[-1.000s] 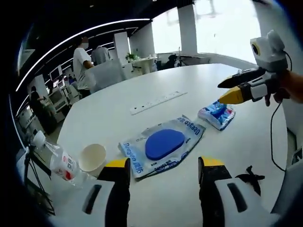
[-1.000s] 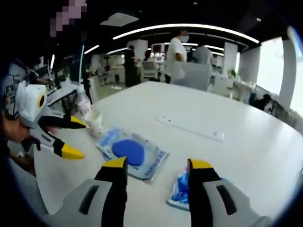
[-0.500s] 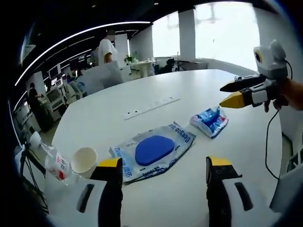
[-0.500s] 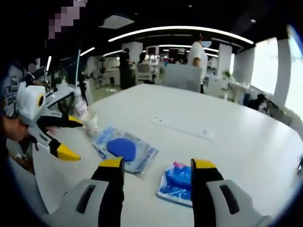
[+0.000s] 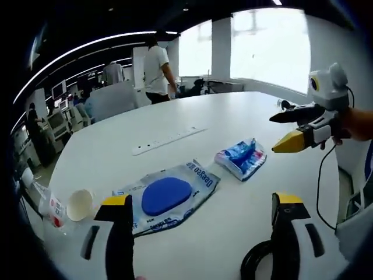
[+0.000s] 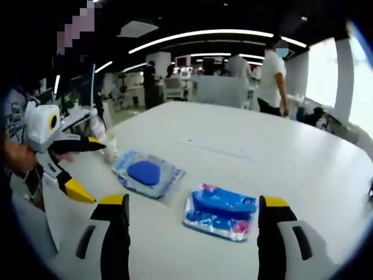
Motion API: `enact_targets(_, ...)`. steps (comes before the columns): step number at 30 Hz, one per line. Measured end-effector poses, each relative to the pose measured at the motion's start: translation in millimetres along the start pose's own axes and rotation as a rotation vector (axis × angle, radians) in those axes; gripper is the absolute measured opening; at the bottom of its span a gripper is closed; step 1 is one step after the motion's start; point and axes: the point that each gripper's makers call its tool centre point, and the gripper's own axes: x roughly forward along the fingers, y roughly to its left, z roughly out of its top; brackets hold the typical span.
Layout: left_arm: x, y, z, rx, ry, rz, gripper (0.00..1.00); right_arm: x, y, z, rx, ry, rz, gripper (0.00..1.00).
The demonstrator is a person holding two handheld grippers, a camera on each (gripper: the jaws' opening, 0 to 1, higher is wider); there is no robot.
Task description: Arrange the tabletop items into an orderly group along one side of the table until the central work area is clear of visible clutter.
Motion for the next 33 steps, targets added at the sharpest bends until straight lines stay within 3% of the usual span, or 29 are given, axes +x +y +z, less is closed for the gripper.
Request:
enact_targets(12,18,-19.9,-3.5,0.010,0.032,-0.033,0.99,-15,-27,-15.8,0.035,0.013,-0.031,0.91)
enact_targets(33,35,-36.8,-7.5,0.027,0.068,-0.044,0.94,-17,-49,-37.8,0.072,0.038,-0.038,0.87)
